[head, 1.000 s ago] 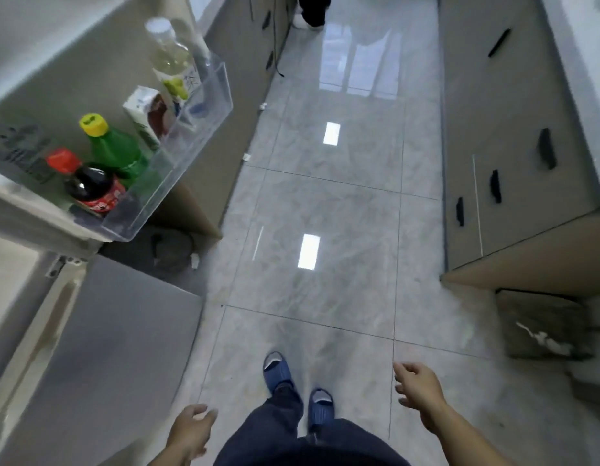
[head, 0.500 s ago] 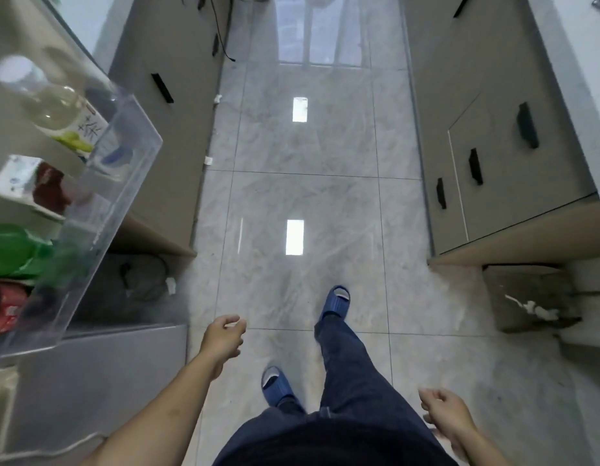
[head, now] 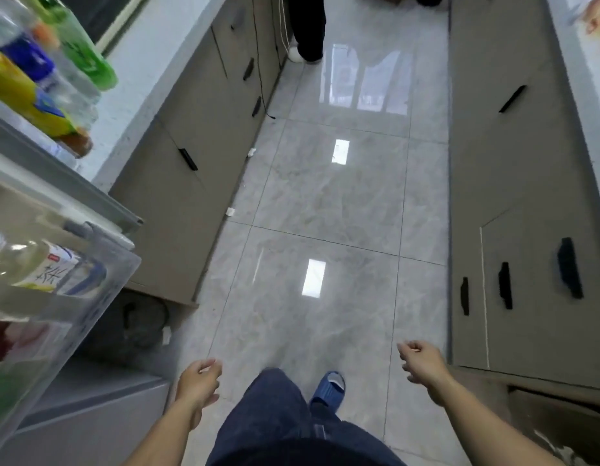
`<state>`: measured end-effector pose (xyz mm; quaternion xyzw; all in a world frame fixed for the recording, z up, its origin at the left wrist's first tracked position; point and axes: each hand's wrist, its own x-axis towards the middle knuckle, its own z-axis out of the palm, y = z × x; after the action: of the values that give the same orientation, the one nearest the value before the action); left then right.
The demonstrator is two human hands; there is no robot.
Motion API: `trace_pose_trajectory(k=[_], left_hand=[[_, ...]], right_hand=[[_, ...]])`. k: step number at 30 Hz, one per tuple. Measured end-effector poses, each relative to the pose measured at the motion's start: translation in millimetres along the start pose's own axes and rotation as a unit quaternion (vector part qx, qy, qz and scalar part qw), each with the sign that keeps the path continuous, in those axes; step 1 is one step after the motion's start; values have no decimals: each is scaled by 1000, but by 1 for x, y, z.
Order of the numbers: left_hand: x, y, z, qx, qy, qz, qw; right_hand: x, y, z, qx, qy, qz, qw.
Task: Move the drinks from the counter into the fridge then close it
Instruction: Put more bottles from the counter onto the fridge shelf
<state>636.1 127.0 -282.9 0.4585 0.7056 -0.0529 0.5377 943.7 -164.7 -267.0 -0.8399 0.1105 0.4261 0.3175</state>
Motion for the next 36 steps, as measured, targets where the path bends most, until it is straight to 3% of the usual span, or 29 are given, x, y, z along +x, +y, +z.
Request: trace_pose_trajectory(k=[11, 15, 22, 28, 33, 36], left_hand=[[52, 66, 40, -31, 103, -75, 991], [81, 129, 48, -53, 88, -110, 989], [119, 284, 59, -155, 71, -16, 985], [130, 355, 68, -232, 106, -15, 967], [113, 365, 76, -274, 186, -97, 938], [103, 369, 84, -334, 242, -148, 899]], right_hand=[[116, -189, 2, -68, -63, -63, 994], [142, -241, -9, -109, -60, -57, 991], [197, -338, -12, -173, -75, -61, 980], [248, -435, 10, -261, -101, -81, 957], [278, -545, 54, -315, -158, -141, 925], [288, -610, 96, -329, -211, -186, 901]])
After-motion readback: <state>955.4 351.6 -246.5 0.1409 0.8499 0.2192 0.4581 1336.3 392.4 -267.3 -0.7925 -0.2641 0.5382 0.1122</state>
